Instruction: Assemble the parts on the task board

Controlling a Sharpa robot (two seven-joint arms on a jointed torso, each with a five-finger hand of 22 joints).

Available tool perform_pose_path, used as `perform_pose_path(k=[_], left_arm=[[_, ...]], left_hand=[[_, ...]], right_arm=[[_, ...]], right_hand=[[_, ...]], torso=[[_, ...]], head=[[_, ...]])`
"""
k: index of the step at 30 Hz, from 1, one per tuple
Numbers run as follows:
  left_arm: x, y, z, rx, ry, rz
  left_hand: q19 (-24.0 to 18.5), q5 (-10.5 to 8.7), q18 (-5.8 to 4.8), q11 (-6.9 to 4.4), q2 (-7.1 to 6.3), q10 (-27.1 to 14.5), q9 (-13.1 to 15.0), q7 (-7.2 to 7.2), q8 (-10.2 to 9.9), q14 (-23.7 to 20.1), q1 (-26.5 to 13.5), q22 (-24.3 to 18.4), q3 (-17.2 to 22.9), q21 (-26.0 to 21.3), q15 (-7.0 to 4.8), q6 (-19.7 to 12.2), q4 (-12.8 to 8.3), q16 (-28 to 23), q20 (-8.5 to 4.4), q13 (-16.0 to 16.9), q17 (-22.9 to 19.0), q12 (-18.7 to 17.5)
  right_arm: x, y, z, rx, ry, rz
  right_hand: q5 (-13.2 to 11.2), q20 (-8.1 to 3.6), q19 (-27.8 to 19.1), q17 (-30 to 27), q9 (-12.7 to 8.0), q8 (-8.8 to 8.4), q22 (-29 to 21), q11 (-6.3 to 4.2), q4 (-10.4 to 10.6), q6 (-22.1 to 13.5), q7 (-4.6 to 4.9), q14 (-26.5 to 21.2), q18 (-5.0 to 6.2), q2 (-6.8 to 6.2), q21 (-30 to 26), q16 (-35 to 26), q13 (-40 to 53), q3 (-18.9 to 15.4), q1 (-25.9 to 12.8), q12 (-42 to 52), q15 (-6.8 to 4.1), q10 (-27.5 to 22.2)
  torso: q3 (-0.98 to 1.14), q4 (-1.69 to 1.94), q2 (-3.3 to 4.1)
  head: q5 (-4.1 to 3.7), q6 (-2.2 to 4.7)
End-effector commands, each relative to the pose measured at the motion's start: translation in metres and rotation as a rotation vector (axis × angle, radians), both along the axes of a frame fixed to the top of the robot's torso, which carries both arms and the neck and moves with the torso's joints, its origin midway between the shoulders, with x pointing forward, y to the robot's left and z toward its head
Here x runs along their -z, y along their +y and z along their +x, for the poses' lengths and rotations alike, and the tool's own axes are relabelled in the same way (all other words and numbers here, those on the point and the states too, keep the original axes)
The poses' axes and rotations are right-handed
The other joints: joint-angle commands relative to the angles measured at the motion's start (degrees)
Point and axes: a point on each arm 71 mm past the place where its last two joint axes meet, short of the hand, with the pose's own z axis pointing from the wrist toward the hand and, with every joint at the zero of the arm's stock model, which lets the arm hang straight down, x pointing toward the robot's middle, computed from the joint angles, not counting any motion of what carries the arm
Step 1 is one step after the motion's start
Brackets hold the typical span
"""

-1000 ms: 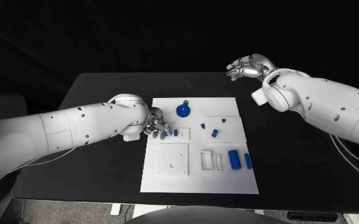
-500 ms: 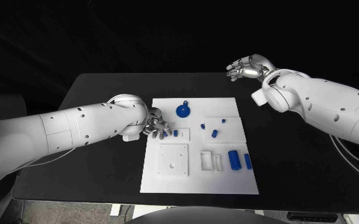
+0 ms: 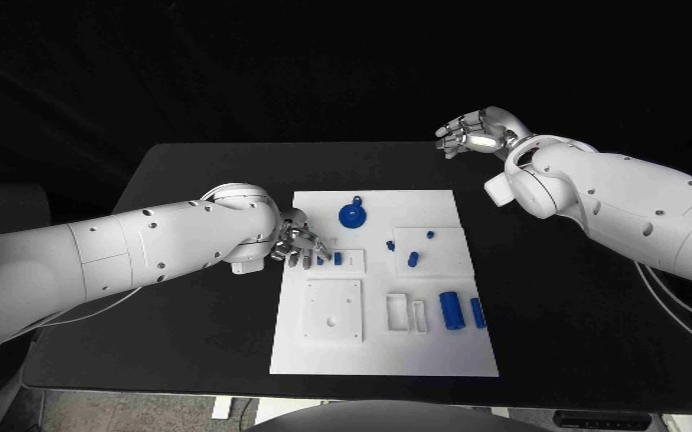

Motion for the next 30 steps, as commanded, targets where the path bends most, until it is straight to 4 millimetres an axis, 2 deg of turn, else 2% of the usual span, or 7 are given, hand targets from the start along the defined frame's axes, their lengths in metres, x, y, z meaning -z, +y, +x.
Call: perform_pose_path(k=[1,12,14,15,19,25,30], left_arm=[[-0.005,-0.001,0.003,-0.044,-0.065,-0.089],[-0.020,0.005,0.014,-0.191,-0.187,-0.279],[-0.024,0.005,0.016,-0.238,-0.223,-0.380],[-0.027,0.005,0.017,-0.258,-0.237,-0.435],[-0.034,0.006,0.020,-0.320,-0.284,-0.577],[-0.043,0.012,0.024,-0.417,-0.347,-0.769],[-0.046,0.016,0.025,-0.454,-0.358,-0.876]], left_hand=[[-0.21,-0.24,1.15,0.41,-0.80,-0.11,0.12,0.05,0.31,-0.16,-0.06,0.01,0.16,-0.05,-0.28,-0.65,0.72,-0.37,-5.39,0.09,0.04,0.05],[-0.32,-0.14,1.24,0.50,0.20,-0.68,0.33,0.19,0.26,-0.31,1.11,-0.12,1.07,-0.25,-0.26,-1.36,0.89,-1.00,-5.36,0.11,-0.18,-0.18],[-0.52,0.69,1.21,0.86,1.45,-1.41,-0.04,0.72,-1.01,-0.54,2.78,-0.24,1.76,-0.51,0.05,-4.07,0.01,-1.68,-5.30,0.00,-0.52,-0.49],[-0.83,2.49,1.22,1.33,2.46,-2.39,-0.37,1.20,-2.06,-0.97,4.95,-0.31,2.79,-0.73,0.48,-6.32,-1.38,-2.30,-5.27,-0.16,-0.84,-0.93],[-1.16,6.50,0.84,3.01,3.30,-6.58,-0.70,3.05,-4.05,-1.19,10.67,-0.43,3.84,-1.01,2.02,-11.68,-5.94,-3.00,-4.66,-0.87,-1.30,-2.88],[-2.66,7.54,0.48,4.56,3.81,-11.17,-0.44,4.46,-4.11,-2.89,17.30,-0.67,4.23,-2.00,3.64,-13.60,-10.38,-4.42,-3.14,-2.48,-1.96,-6.59],[-3.59,9.43,0.79,5.84,3.18,-13.93,-0.72,5.55,-3.99,-4.30,24.71,-0.35,4.58,-2.04,4.87,-13.88,-10.66,-5.57,-1.89,-4.87,-2.49,-11.91]], right_arm=[[0.000,0.001,0.000,-0.011,-0.003,0.004],[0.000,-0.001,-0.001,-0.008,-0.004,0.003],[0.000,-0.001,-0.001,-0.007,-0.004,0.003],[0.000,-0.001,-0.001,-0.008,-0.004,0.003],[0.000,-0.003,-0.001,-0.008,-0.012,-0.011],[0.001,-0.005,-0.003,-0.021,-0.019,-0.038],[0.001,-0.001,-0.005,-0.037,-0.014,-0.051]], right_hand=[[0.34,0.35,-0.14,-0.07,-0.08,0.20,0.08,0.04,-0.25,-0.27,0.45,-0.32,0.95,0.45,-0.15,0.38,-0.09,-0.24,-0.24,0.21,0.21,-0.33],[0.34,0.35,-0.13,-0.12,-0.10,0.21,0.10,0.04,-0.25,-0.27,0.45,-0.33,0.95,0.47,-0.16,0.41,-0.13,-0.25,-0.24,0.25,0.22,-0.34],[0.34,0.35,-0.13,-0.13,-0.10,0.22,0.11,0.04,-0.25,-0.27,0.45,-0.33,0.95,0.48,-0.16,0.42,-0.14,-0.24,-0.23,0.26,0.22,-0.34],[0.33,0.34,-0.12,-0.14,-0.11,0.22,0.11,0.04,-0.26,-0.26,0.45,-0.33,0.95,0.50,-0.16,0.44,-0.15,-0.23,-0.21,0.27,0.21,-0.33],[0.21,0.31,-0.06,-0.22,-0.13,0.31,0.17,0.00,-0.35,-0.16,0.40,-0.29,0.95,0.68,-0.16,0.56,-0.22,-0.13,-0.03,0.39,0.19,-0.28],[-0.68,0.15,0.57,-0.56,-0.10,1.00,0.51,-0.66,-0.90,0.95,-0.04,0.27,0.95,1.24,0.02,1.25,-0.47,0.12,0.59,1.16,-0.09,0.75],[-2.11,-0.48,2.62,-0.96,-0.26,1.37,0.75,-1.60,-1.22,1.53,-0.20,2.11,0.95,1.71,0.62,2.33,-1.14,0.55,0.75,1.04,-0.87,3.58]], torso=[[0.02,0.02,-0.01],[0.03,-0.01,-0.01],[0.05,0.02,-0.02],[0.06,0.05,-0.02],[-0.03,0.01,0.05],[0.05,-0.08,0.00],[0.12,0.03,-0.04]], head=[[-0.13,0.16],[-0.57,0.67],[-0.69,0.80],[-0.73,0.91],[-0.95,1.25],[-1.18,1.72],[-1.76,2.14]])
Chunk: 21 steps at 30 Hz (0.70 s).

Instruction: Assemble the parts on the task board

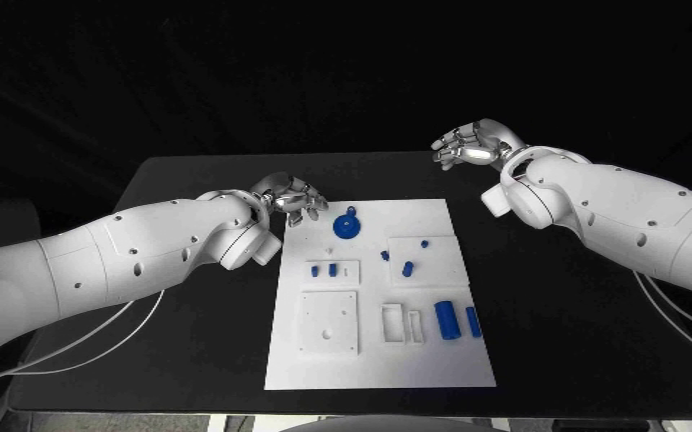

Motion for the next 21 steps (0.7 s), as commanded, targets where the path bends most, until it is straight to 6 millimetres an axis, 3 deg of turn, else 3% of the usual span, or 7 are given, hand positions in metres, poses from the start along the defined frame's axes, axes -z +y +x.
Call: perform_pose_path(k=[1,5,9,12,15,19,21], left_arm=[[-0.008,0.004,0.003,-0.075,-0.061,-0.177],[-0.007,0.007,0.002,-0.064,-0.046,-0.206],[-0.008,0.006,0.001,-0.055,-0.046,-0.216],[-0.008,0.006,0.001,-0.056,-0.043,-0.221],[-0.008,0.008,0.001,-0.051,-0.043,-0.232],[-0.009,0.010,-0.001,-0.043,-0.055,-0.242],[-0.010,0.010,-0.002,-0.033,-0.060,-0.248]], left_hand=[[-1.29,0.41,1.29,2.59,-0.07,-4.05,-0.34,1.10,-0.13,-1.35,2.75,0.08,0.02,-0.54,0.90,-0.23,-0.14,-1.34,-2.71,-1.37,-0.61,-3.16],[-3.32,-0.17,1.03,3.73,-0.15,-4.89,-0.87,1.94,-0.34,-3.24,5.16,-0.46,-0.28,-2.22,2.05,-0.67,-0.12,-4.10,-1.37,-3.06,-1.94,-7.33],[-3.60,-1.81,0.99,4.13,-0.35,-4.86,-1.41,2.06,-0.46,-3.21,6.39,-0.72,-0.82,-2.75,2.46,-0.67,-0.16,-4.86,-0.99,-3.95,-2.35,-9.84],[-3.58,-2.21,0.94,4.28,-0.33,-3.98,-2.00,2.15,-0.57,-3.06,6.73,-0.86,-1.51,-3.00,2.61,-0.57,-0.15,-5.13,-0.73,-4.39,-2.47,-11.53],[-3.52,-2.24,0.95,4.30,-0.37,-3.58,-2.26,2.16,-0.61,-2.98,6.75,-0.92,-1.81,-3.09,2.62,-0.54,-0.12,-5.20,-0.69,-4.53,-2.49,-12.22],[-3.42,-2.24,0.97,4.30,-0.41,-3.16,-2.53,2.15,-0.62,-2.86,6.88,-0.96,-2.09,-3.17,2.63,-0.49,-0.12,-5.22,-0.68,-4.65,-2.48,-12.96],[-3.41,-2.25,0.98,4.29,-0.52,-2.98,-2.63,2.14,-0.61,-2.85,6.96,-0.98,-2.19,-3.20,2.62,-0.45,-0.13,-5.25,-0.67,-4.68,-2.48,-13.21]], right_arm=[[0.000,0.006,-0.003,-0.037,-0.003,-0.025],[0.000,0.012,-0.005,-0.063,-0.005,-0.043],[0.003,0.020,-0.010,-0.120,-0.040,-0.157],[0.004,0.027,-0.016,-0.170,-0.063,-0.244],[0.004,0.037,-0.021,-0.219,-0.090,-0.323],[0.006,0.056,-0.034,-0.295,-0.106,-0.465],[0.007,0.069,-0.043,-0.339,-0.135,-0.569]], right_hand=[[-0.83,-0.51,1.81,-0.51,-0.16,0.31,-0.10,-0.37,-0.25,0.53,-0.10,1.99,0.39,0.59,0.54,0.52,-0.92,0.50,-0.36,-1.52,-0.70,2.60],[-1.58,-1.30,4.60,-1.45,-0.20,0.86,-1.04,-0.84,-0.48,0.81,-0.28,4.99,0.39,0.84,0.45,0.23,-1.13,1.14,-0.55,-8.80,-1.81,7.21],[-2.52,-2.32,7.46,-0.99,-0.09,1.29,-0.72,-1.65,-0.62,1.29,-0.52,7.74,0.39,1.13,1.72,1.38,-0.90,1.14,-0.05,-10.76,-2.96,10.18],[-6.19,-5.64,15.18,1.39,1.02,3.35,1.55,-3.88,-0.94,4.35,-2.11,14.65,0.39,0.53,6.60,5.47,-0.01,0.72,2.21,-11.87,-6.63,16.43],[-8.34,-7.54,19.00,3.12,1.69,4.16,3.24,-4.81,-0.95,5.52,-2.73,17.96,0.39,0.05,9.61,7.71,0.44,0.18,3.31,-12.82,-8.65,19.41],[-8.99,-10.97,25.07,6.77,2.39,4.56,7.40,-5.88,-0.89,6.23,-3.26,23.25,0.39,-0.49,15.70,11.79,1.26,-1.64,3.40,-14.66,-11.87,22.95],[-8.35,-13.99,27.86,11.58,2.87,4.63,13.51,-7.37,-0.85,6.93,-3.73,25.36,0.39,-0.55,22.53,16.69,3.51,-3.99,2.67,-15.20,-13.76,26.58]], torso=[[0.06,0.12,-0.04],[-0.06,0.27,-0.04],[-0.13,0.32,-0.02],[-0.24,0.35,-0.03],[-0.27,0.29,-0.03],[-0.25,0.27,-0.03],[-0.18,0.25,-0.02]], head=[[-0.60,0.40],[-0.63,0.49],[-0.60,0.57],[-0.64,0.76],[-0.53,0.77],[-0.33,0.76],[-0.18,0.81]])
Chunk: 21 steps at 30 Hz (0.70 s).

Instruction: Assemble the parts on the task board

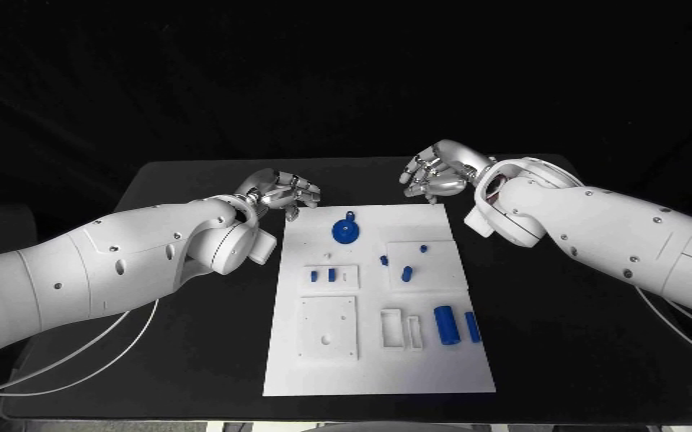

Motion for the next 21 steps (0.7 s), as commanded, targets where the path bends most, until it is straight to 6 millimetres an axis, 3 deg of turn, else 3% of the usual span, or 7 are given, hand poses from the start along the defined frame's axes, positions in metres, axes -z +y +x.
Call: perform_pose_path(k=[1,6,7,10,15,21], left_arm=[[-0.004,-0.002,-0.002,0.029,-0.028,-0.045],[-0.003,-0.002,-0.003,0.033,-0.022,-0.042],[-0.003,-0.002,-0.003,0.035,-0.022,-0.043],[-0.004,-0.002,-0.004,0.037,-0.022,-0.044],[-0.004,-0.002,-0.005,0.037,-0.021,-0.044],[-0.003,-0.001,-0.005,0.039,-0.020,-0.045]], left_hand=[[-0.04,-0.27,1.10,1.48,-0.15,-1.07,-0.14,0.91,-0.38,0.14,0.53,-0.07,-0.34,-0.20,0.34,0.74,0.02,-0.32,-2.00,-0.06,-0.07,-0.38],[-0.07,-0.41,1.20,1.47,-0.90,-0.88,-0.34,0.85,-0.35,0.13,1.62,-0.06,-0.30,-0.27,0.29,0.82,-0.02,-0.35,-2.06,-0.14,-0.06,-0.97],[-0.12,-0.87,1.24,1.49,-1.63,-0.83,-0.46,0.77,-0.24,0.07,3.06,-0.05,-0.11,-0.31,0.31,1.08,-0.05,-0.39,-2.05,-0.20,-0.05,-1.46],[-0.21,-1.51,1.10,1.64,-1.91,-0.77,-0.75,0.77,-0.23,-0.04,3.90,-0.05,-0.29,-0.43,0.51,1.26,-0.01,-0.48,-1.87,-0.31,-0.04,-2.31],[-0.25,-1.50,1.05,1.71,-1.76,-0.68,-0.91,0.73,-0.19,-0.09,4.22,-0.06,-0.32,-0.50,0.56,1.44,0.00,-0.51,-1.80,-0.34,-0.03,-2.75],[-0.23,-1.39,1.01,1.74,-1.58,-0.57,-1.02,0.75,-0.20,-0.09,4.26,-0.07,-0.36,-0.54,0.59,1.50,0.04,-0.50,-1.76,-0.34,-0.02,-2.98]], right_arm=[[0.006,0.016,-0.013,-0.087,-0.068,-0.288],[0.006,0.032,-0.024,-0.140,-0.117,-0.366],[0.007,0.035,-0.026,-0.150,-0.120,-0.374],[0.010,0.043,-0.033,-0.183,-0.155,-0.415],[0.018,0.049,-0.040,-0.227,-0.172,-0.485],[0.024,0.056,-0.047,-0.257,-0.227,-0.553]], right_hand=[[0.25,-1.80,0.48,4.08,0.44,0.19,5.23,-0.70,-0.22,0.73,-0.12,0.54,3.18,-0.40,5.14,3.21,2.27,-1.02,-0.61,-1.57,-1.08,2.36],[-0.85,-1.82,-0.08,4.99,0.57,-0.01,6.23,0.09,-0.23,0.86,-0.02,0.34,3.18,-0.66,5.78,3.15,2.63,0.01,-0.52,-4.19,-0.42,0.67],[-1.16,-1.83,-0.09,5.11,0.54,-0.14,6.35,0.39,-0.14,0.75,0.04,0.40,3.18,-0.71,5.86,3.11,2.48,0.35,-0.45,-5.12,-0.21,-0.26],[-2.76,-2.38,1.04,5.98,0.33,-0.67,7.19,1.62,-0.02,0.39,0.33,1.54,3.18,-1.13,7.05,3.99,1.65,1.91,0.48,-8.36,0.84,-2.96],[-5.40,-2.68,1.13,7.40,0.17,-0.93,8.61,1.63,0.10,1.20,0.19,1.60,3.18,-1.66,8.27,4.69,1.59,7.54,2.70,-10.90,0.87,-1.33],[-6.38,-3.06,1.43,8.89,0.27,-0.88,10.07,1.22,0.02,2.23,-0.18,1.77,3.18,-1.96,9.61,5.54,2.23,11.02,3.41,-12.33,0.47,0.89]], torso=[[0.08,-0.06,0.02],[0.00,-0.07,0.03],[0.03,-0.05,0.03],[0.08,-0.06,0.02],[0.03,-0.12,0.02],[0.10,-0.11,0.04]], head=[[0.29,0.05],[0.38,0.00],[0.39,-0.03],[0.56,-0.06],[0.72,-0.11],[0.83,-0.09]])
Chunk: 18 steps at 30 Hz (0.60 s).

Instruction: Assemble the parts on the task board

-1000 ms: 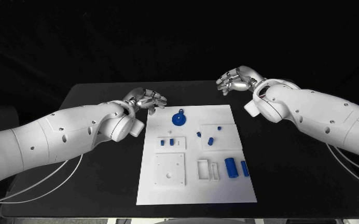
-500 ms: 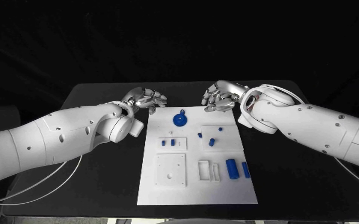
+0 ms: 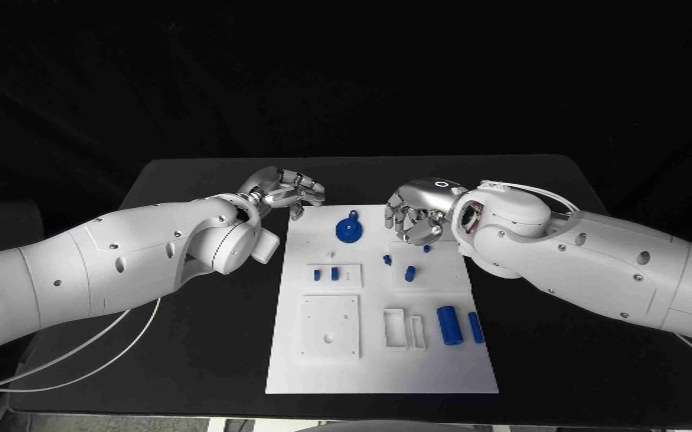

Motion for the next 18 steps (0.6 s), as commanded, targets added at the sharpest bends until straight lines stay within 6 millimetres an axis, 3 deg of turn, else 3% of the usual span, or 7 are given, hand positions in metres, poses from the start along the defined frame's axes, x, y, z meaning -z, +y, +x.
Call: perform_pose_path(k=[1,6,9,12,13,15,18], left_arm=[[-0.001,-0.002,-0.001,0.019,-0.006,-0.017],[0.000,-0.002,-0.002,0.019,0.009,-0.012],[0.000,-0.001,-0.002,0.017,0.014,-0.007],[0.001,-0.001,-0.002,0.013,0.015,-0.005],[0.001,-0.001,-0.002,0.014,0.016,-0.006],[0.001,-0.002,-0.002,0.016,0.017,-0.006],[0.001,-0.002,-0.002,0.020,0.020,-0.006]], left_hand=[[-0.15,-0.04,2.10,1.32,0.11,-0.95,-0.07,0.25,-0.20,0.11,0.32,-0.06,-0.38,-0.29,0.38,0.59,0.04,-0.16,-1.87,0.01,-0.02,-0.32],[-0.05,-0.02,2.05,1.37,0.32,-0.78,-0.28,0.30,-0.26,0.16,-0.07,-0.07,-0.64,-0.31,0.42,0.57,0.10,-0.12,-1.82,0.03,0.02,-0.69],[0.10,0.40,2.08,1.43,0.58,-0.84,-0.44,0.40,-0.33,0.24,-0.24,-0.10,-0.70,-0.33,0.47,0.43,0.09,-0.08,-1.83,0.01,0.05,-1.08],[0.20,0.61,2.10,1.46,0.57,-0.81,-0.52,0.44,-0.32,0.29,-0.39,-0.12,-0.80,-0.33,0.50,0.41,0.11,-0.06,-1.82,0.03,0.06,-1.28],[0.21,0.62,2.10,1.47,0.56,-0.81,-0.53,0.45,-0.32,0.30,-0.42,-0.12,-0.83,-0.33,0.51,0.40,0.12,-0.06,-1.82,0.03,0.06,-1.31],[0.24,0.64,2.10,1.48,0.57,-0.80,-0.55,0.46,-0.32,0.31,-0.48,-0.12,-0.86,-0.33,0.52,0.39,0.12,-0.06,-1.81,0.04,0.07,-1.37],[0.28,0.66,2.11,1.49,0.61,-0.79,-0.59,0.47,-0.32,0.33,-0.58,-0.13,-0.90,-0.34,0.53,0.36,0.14,-0.05,-1.80,0.04,0.07,-1.46]], right_arm=[[0.004,0.002,-0.001,-0.023,-0.072,-0.104],[0.012,0.002,0.000,-0.029,-0.075,-0.123],[0.016,0.004,0.000,-0.036,-0.069,-0.127],[0.020,0.007,0.001,-0.038,-0.063,-0.133],[0.021,0.008,0.002,-0.040,-0.062,-0.135],[0.022,0.009,0.003,-0.040,-0.062,-0.137],[0.023,0.011,0.006,-0.044,-0.068,-0.132]], right_hand=[[-0.88,-0.34,0.11,0.57,0.05,-0.18,0.55,-0.15,0.12,0.36,-0.10,-0.04,6.62,-0.13,0.42,0.46,0.49,2.00,1.41,-0.43,-0.56,0.95],[-3.23,-0.16,-0.22,1.45,0.20,-0.20,1.29,-0.55,0.35,0.90,-0.25,-0.54,6.62,-1.20,0.80,0.57,2.48,5.17,2.22,-0.60,-0.85,2.39],[-5.12,-0.12,-0.02,1.80,0.19,-0.47,1.57,-0.93,1.37,0.50,-0.07,-0.50,6.62,-2.72,1.09,0.77,3.90,3.53,-0.12,-0.08,-1.07,3.16],[-6.97,-0.61,0.74,2.57,0.11,-0.84,2.11,-2.18,2.05,-0.13,0.02,-0.06,6.62,-3.33,1.86,1.62,8.19,0.76,-1.61,3.56,-2.30,5.83],[-6.65,-1.76,1.40,4.33,0.08,-1.08,3.28,-3.33,1.45,-0.13,-0.46,-0.21,6.62,-2.82,3.34,3.83,18.31,-3.03,-0.75,14.12,-2.37,-0.63],[-7.26,-1.67,0.61,5.05,-0.05,-1.41,3.01,-2.87,3.54,0.19,-0.36,-1.07,6.62,-3.34,4.94,4.29,28.48,-1.59,-1.94,24.93,-2.44,-8.12],[-7.58,-2.33,0.95,6.84,0.02,-1.62,3.17,-2.86,3.63,-0.08,-0.44,-0.86,6.62,-2.98,7.67,6.30,33.78,-0.38,-1.25,31.48,-3.11,-9.93]], torso=[[0.08,-0.04,0.02],[0.05,0.00,0.01],[0.08,0.01,0.01],[0.10,-0.05,0.01],[0.10,-0.04,0.02],[0.10,0.02,0.02],[0.11,0.08,0.02]], head=[[0.10,0.02],[0.08,-0.02],[0.18,-0.07],[0.26,-0.10],[0.26,-0.10],[0.26,-0.12],[0.23,-0.19]])
